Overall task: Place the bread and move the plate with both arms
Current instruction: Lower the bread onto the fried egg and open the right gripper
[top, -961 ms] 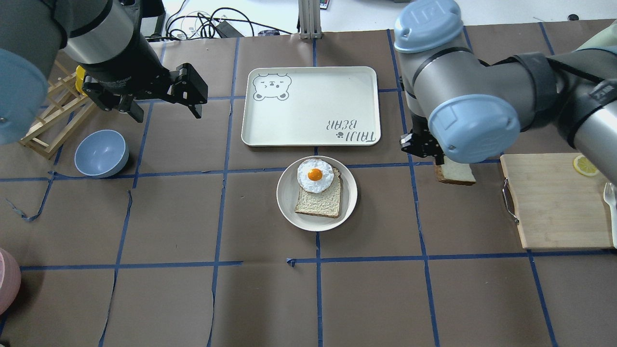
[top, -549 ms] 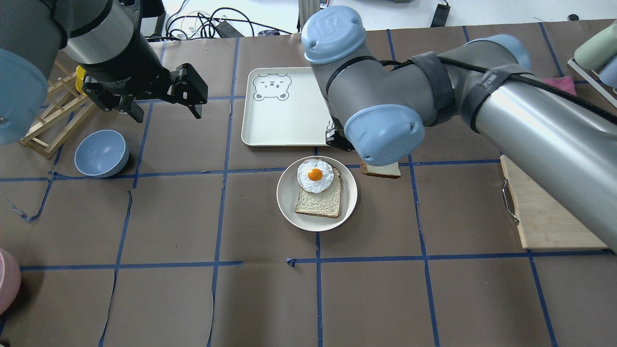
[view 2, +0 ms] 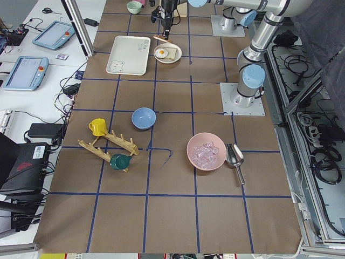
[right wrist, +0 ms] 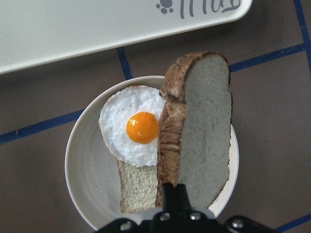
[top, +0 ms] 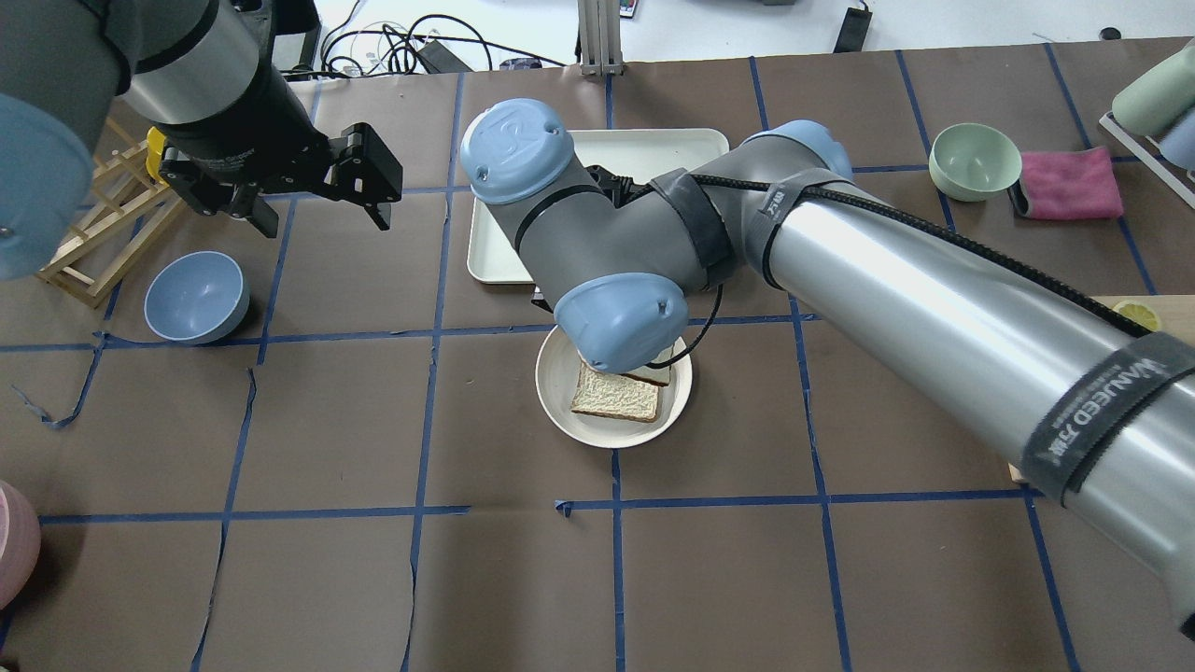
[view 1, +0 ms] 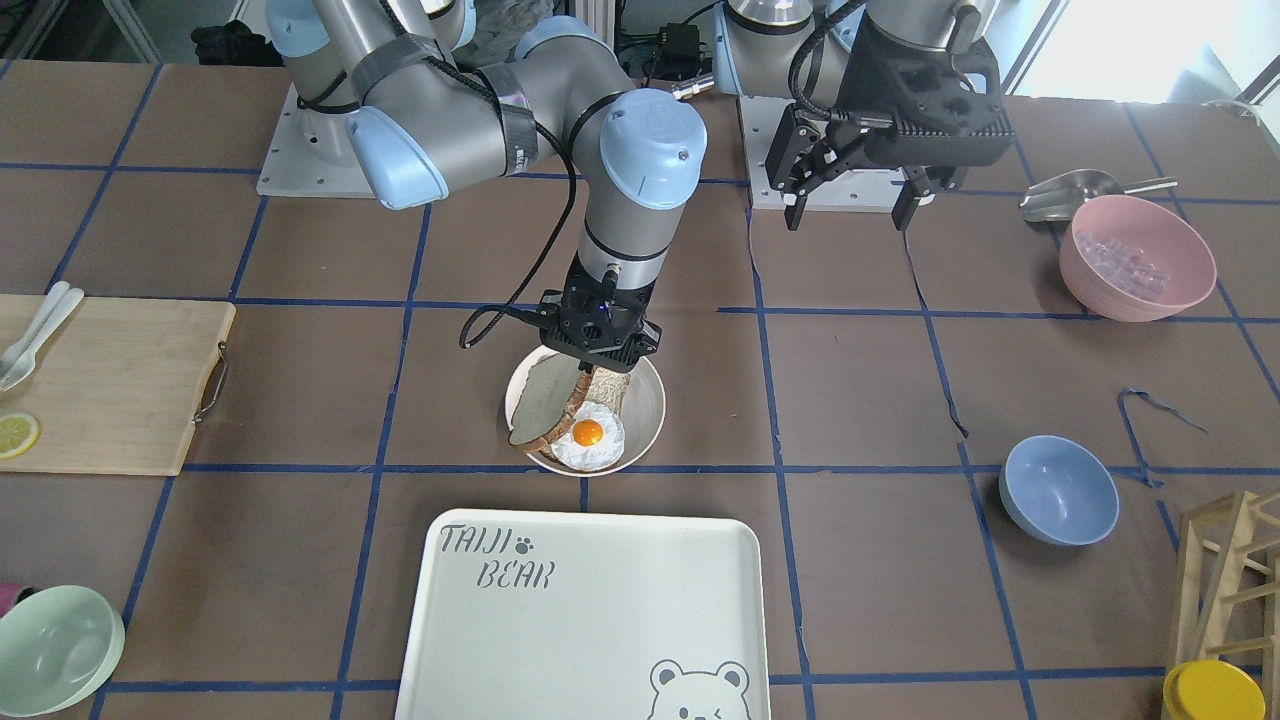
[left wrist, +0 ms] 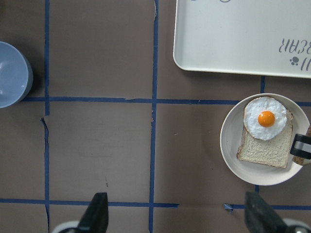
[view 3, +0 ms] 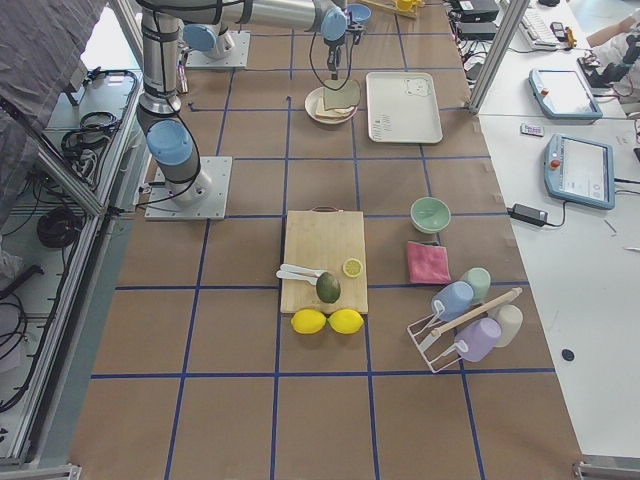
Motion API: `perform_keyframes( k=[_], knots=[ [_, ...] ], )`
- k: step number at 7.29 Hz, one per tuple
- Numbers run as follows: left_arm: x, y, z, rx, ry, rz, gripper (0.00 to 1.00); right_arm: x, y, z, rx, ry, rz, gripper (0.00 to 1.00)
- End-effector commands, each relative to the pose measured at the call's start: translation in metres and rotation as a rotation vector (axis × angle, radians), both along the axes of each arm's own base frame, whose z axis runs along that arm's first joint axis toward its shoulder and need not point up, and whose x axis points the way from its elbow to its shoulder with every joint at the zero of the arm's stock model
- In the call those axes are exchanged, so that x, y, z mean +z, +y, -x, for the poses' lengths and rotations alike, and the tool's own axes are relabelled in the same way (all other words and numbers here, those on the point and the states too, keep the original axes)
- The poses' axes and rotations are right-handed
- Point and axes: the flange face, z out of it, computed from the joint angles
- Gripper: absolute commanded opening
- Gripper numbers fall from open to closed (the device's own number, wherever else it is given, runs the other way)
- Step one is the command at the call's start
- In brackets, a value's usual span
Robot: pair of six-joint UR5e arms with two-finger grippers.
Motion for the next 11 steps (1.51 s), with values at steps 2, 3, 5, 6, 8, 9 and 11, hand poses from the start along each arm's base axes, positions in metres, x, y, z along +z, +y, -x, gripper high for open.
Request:
perform_keyframes(
  k=[2,3,5,6,8,9,11],
  knots=[
    [0.0,0.0,0.0,0.0,0.0,0.0,1.0,-0.018,0.005,-0.006,0.015,0.01,-0.033,0.0],
    [0.0,0.0,0.0,0.0,0.0,0.0,1.0,-0.024,0.007,-0.005,0.012,0.016,-0.041,0.0],
    [0.0,0.0,0.0,0.0,0.0,0.0,1.0,-0.031,0.009,-0.006,-0.026,0.0,-0.059,0.0],
    [0.0,0.0,0.0,0.0,0.0,0.0,1.0,-0.031,0.011,-0.009,-0.031,-0.03,-0.075,0.0],
    [-0.007,-0.001,-0.001,-0.006,0.0,-0.014,1.0,-0.023,0.011,-0.008,-0.031,-0.028,-0.057,0.18],
    [-0.025,-0.002,0.0,0.004,0.007,-0.039,1.0,-0.022,0.011,-0.009,-0.029,-0.027,-0.053,0.38],
    [-0.06,-0.006,-0.001,-0.002,0.014,-0.097,1.0,-0.013,-0.003,-0.001,-0.018,-0.034,-0.04,0.75]
  ],
)
